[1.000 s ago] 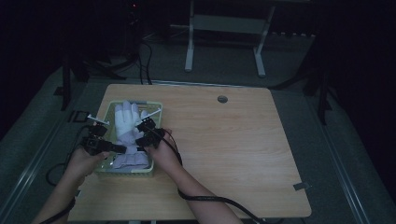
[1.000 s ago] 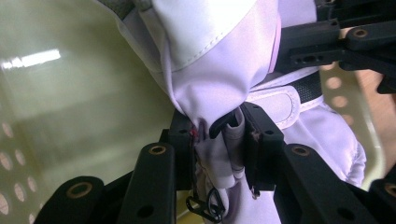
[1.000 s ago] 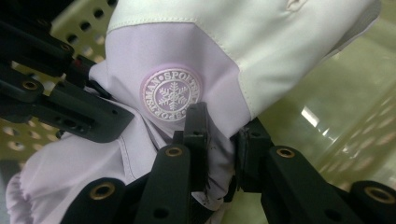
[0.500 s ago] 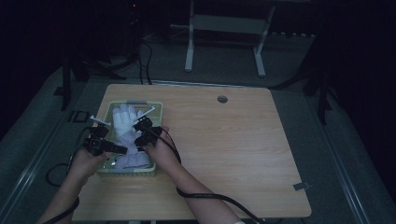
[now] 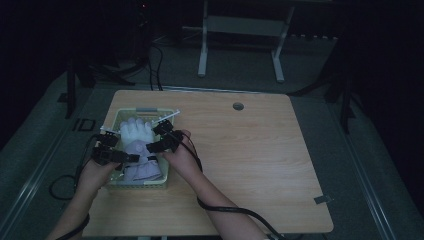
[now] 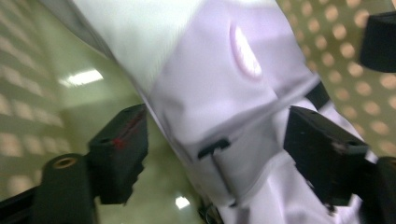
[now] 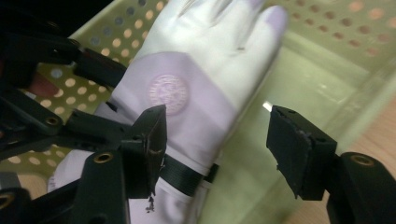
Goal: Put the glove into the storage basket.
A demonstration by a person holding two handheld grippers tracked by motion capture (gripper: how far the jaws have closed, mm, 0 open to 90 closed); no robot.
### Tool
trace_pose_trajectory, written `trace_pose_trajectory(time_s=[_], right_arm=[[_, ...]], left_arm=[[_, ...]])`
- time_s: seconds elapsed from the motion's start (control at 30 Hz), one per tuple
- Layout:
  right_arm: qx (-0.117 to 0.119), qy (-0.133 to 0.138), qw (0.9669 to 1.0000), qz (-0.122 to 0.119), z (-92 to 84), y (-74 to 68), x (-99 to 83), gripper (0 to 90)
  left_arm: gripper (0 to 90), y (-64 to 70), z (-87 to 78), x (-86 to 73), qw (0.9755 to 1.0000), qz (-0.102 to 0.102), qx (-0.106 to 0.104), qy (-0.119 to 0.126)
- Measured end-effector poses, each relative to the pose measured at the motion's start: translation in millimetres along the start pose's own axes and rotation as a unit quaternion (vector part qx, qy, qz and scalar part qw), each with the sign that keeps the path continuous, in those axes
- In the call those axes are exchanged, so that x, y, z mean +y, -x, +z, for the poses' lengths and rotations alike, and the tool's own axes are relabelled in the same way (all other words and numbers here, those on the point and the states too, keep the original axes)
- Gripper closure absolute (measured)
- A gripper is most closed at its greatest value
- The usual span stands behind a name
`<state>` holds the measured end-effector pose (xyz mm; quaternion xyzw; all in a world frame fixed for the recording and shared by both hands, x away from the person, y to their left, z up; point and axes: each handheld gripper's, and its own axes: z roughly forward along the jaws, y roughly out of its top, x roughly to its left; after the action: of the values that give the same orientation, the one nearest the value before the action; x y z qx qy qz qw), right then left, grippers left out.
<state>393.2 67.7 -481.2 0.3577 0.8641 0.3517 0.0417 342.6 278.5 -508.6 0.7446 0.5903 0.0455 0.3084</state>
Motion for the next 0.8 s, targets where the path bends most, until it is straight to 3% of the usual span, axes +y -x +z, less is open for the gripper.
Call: trace_pose_trajectory(time_s=[0.07,0.17,0.23,0.4,0.5,0.57,0.8], right_arm=[[0.004,0.003,1.0,0.0,-5.1,2.5,0.4,29.2],[0.019,0.009,0.9998,-0.005,-12.8,5.1,-0.5,23.3],[0.031,0.017,0.9993,-0.004,-18.2,7.0,-1.1,21.2],[0.026,0.02,0.9991,-0.026,-27.4,8.8,-4.4,18.4],[0.038,0.018,0.9987,-0.03,-32.1,11.9,-7.9,17.0],[0.054,0.004,0.9981,-0.029,-36.1,15.7,-12.4,17.2],[0.043,0.006,0.9981,-0.043,-49.3,30.2,-28.7,17.2]], left_arm=[[15.4,1.1,-7.4,-1.9,0.9995,0.003,-0.004,0.031],[11.1,10.0,-15.9,-6.1,0.9978,0.014,0.008,0.064],[1.4,17.0,-18.6,-8.5,0.9974,0.018,0.014,0.069],[1.2,29.6,-20.1,-13.7,0.9947,0.029,0.045,0.087],[1.2,38.1,-20.7,-15.0,0.9943,0.032,0.016,0.101],[1.2,45.0,-20.1,-16.0,0.9933,0.037,0.014,0.109],[1.3,72.6,-14.0,-16.8,0.9912,0.067,-0.009,0.114]])
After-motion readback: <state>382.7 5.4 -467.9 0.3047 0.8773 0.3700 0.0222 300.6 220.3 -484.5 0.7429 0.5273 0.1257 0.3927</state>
